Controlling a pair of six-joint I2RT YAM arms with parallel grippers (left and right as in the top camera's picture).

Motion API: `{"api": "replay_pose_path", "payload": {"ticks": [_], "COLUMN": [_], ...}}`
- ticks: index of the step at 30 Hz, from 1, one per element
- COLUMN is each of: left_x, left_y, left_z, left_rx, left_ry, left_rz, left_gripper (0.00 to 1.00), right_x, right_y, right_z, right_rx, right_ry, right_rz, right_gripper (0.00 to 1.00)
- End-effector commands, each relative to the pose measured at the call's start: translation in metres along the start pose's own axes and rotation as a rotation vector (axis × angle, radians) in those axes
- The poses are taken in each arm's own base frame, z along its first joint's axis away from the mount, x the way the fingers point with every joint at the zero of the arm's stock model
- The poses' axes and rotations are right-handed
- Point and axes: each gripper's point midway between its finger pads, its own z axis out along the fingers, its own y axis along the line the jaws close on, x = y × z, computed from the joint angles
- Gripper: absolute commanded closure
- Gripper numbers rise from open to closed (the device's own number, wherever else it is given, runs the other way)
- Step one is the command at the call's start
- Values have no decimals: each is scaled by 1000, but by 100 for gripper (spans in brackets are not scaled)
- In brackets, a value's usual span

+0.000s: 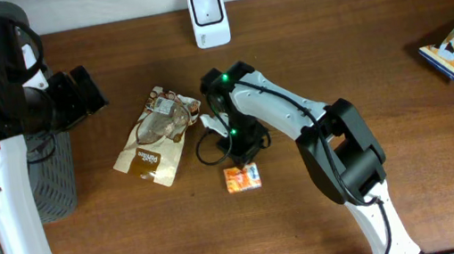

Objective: Scan the item barcode
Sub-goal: 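Reach the right gripper down to the orange Kleenex pack, then grasp the Kleenex pack and lift it toward the scanner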

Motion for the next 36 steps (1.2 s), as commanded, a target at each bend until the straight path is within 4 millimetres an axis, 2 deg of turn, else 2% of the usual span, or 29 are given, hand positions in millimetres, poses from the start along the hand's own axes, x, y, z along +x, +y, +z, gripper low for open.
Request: {"api": "replay_pose_path", "payload": {"ticks": [1,3,4,5,6,8,11,13,16,19,21,22,23,24,25,27,30,31,33,34,35,36], "left_x": [0,0,0,0,0,0,0,0,0,0,0,0,0,0,0,0,0,0,0,0,0,0], "left_y": [0,0,0,0,0,0,0,0,0,0,0,0,0,0,0,0,0,0,0,0,0,0], "left_z": [-2,-2,-2,-2,-2,-2,-2,-2,-2,-2,-2,-2,-2,-2,-2,-2,-2,-2,-2,-2,-2,-2], "left_rx": [0,0,0,0,0,0,0,0,0,0,0,0,0,0,0,0,0,0,0,0,0,0], "left_ry": [-5,-5,-5,-5,-5,-5,-5,-5,-5,-5,-5,-5,-5,-5,-5,-5,-5,-5,-5,-5,-5,-5], "left_rz": [-6,-6,-7,-6,-6,-6,-6,-6,-6,-6,-6,-6,-7,-6,-6,-6,-6,-6,-6,-6,-6,-6], "left_gripper": [1,1,1,1,1,1,1,1,1,1,1,1,1,1,1,1,1,1,1,1,1,1], "right_x": [5,3,3,3,4,9,11,10,8,7,7,5,1,-6,-11,-24,-41,-51,-62,-71,-75,-82], "right_y": [9,3,3,4,14,21,16,16,18,19,17,14,11,6,1,-17,-51,-62,-67,-73,-79,-102], "right_z": [-41,-50,-50,-49,-46,-39,-22,-12,2,15,19,19,18,16,13,-1,-38,-65,-100,-124,-136,-152], "right_rx": [40,90,90,83,30,-18,-25,-36,-72,-92,-90,-81,-78,-74,-73,-77,-119,-226,-420,-558,-620,-647], "right_ry": [-43,-59,-55,-54,-51,-39,-25,-31,-49,-64,-62,-70,-83,-112,-133,-197,-305,-380,-481,-562,-605,-680], "right_rz": [12,-47,-114,-170,-309,-455,-493,-494,-494,-493,-470,-426,-381,-296,-244,-66,208,325,395,414,435,495], "right_gripper": [52,31,25,20,17,18,28,41,43,56,68,84,92,96,96,96,96,96,96,96,96,96]}}
